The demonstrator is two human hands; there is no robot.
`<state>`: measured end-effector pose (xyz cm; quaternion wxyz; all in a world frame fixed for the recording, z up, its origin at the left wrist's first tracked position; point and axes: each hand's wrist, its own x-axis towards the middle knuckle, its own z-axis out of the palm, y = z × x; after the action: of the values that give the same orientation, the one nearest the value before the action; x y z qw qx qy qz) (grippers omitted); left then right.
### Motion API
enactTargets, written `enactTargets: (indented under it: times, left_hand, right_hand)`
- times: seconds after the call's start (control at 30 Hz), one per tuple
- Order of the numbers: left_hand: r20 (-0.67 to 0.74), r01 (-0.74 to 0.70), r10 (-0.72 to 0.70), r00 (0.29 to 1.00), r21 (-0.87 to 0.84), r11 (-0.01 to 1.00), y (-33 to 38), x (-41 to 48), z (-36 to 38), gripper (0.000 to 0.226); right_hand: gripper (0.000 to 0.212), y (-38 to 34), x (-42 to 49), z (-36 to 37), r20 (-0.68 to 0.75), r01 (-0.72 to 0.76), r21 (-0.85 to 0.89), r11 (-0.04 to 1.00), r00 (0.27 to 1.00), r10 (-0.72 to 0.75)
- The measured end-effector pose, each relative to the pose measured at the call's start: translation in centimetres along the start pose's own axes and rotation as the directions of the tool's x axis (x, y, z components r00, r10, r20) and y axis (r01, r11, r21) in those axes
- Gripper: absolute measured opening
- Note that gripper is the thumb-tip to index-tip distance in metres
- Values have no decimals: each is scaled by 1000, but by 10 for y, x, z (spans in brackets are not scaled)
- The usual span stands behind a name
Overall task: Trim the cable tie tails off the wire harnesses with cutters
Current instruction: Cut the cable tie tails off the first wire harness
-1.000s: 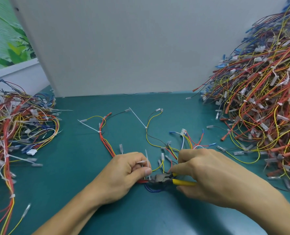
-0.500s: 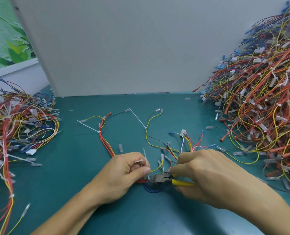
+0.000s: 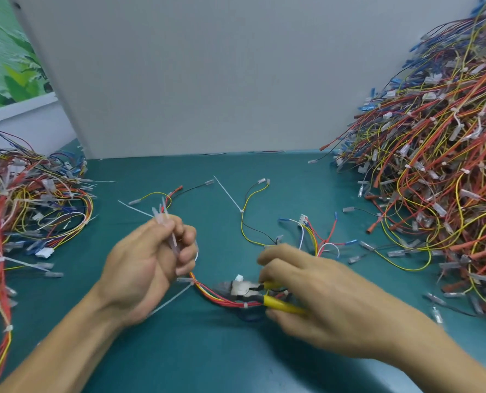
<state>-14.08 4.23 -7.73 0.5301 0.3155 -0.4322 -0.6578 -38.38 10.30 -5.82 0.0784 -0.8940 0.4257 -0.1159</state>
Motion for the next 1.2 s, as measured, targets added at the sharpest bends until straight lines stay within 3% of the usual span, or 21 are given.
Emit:
enactTargets:
  times: [0.23, 0.33, 0.4, 0.43, 0.47, 0.53, 0.6, 0.67, 0.83, 0.97, 1.13, 1.2]
  left_hand:
    - [-34, 45, -41, 999, 142, 989, 0, 1, -11, 24]
    - [56, 21, -33, 998, 193, 981, 5, -3, -16, 7]
    - [109, -46, 9, 994, 335, 941, 9, -6, -20, 15]
    - [134, -110, 51, 990, 489, 865, 10, -8, -22, 17]
    - [176, -182, 85, 981, 670, 720, 10, -9, -23, 14]
    - [304, -301, 49, 951, 886, 352, 8, -10, -23, 16]
    - [392, -386, -46, 919, 917, 100, 4, -12, -22, 32]
    - [436, -437, -86, 896, 899, 5, 2, -12, -23, 37]
    - [500, -503, -111, 859, 864, 0, 3, -11, -25, 32]
    - [567, -567, -98, 818, 823, 38, -5, -12, -14, 7]
    - [489, -478, -38, 871, 864, 162, -15, -16, 0, 10]
    - [485, -457, -33, 874, 842, 286, -17, -18, 10, 13]
  right_hand:
    - [23, 3, 0, 4, 73, -33, 64, 997, 997, 28]
    - [23, 8, -1, -3, 163, -75, 97, 992, 985, 58]
    - [23, 13, -3, -7, 204, -107, 93, 990, 975, 86]
    - [22, 16, -4, -9, 215, -128, 95, 987, 971, 105]
    - [22, 18, -5, -11, 222, -147, 98, 984, 967, 123]
    - [24, 22, -6, -12, 225, -180, 100, 979, 962, 154]
    - [26, 23, -6, -12, 222, -193, 103, 976, 961, 166]
    - [26, 23, -6, -11, 221, -182, 101, 978, 963, 156]
    - [28, 24, -6, -9, 214, -171, 101, 980, 966, 146]
    - [22, 21, -5, -12, 194, -153, 120, 981, 973, 128]
    - [24, 2, -1, -10, -60, -116, 224, 968, 989, 132]
    - [28, -11, 1, 0, -126, -122, 265, 956, 979, 160]
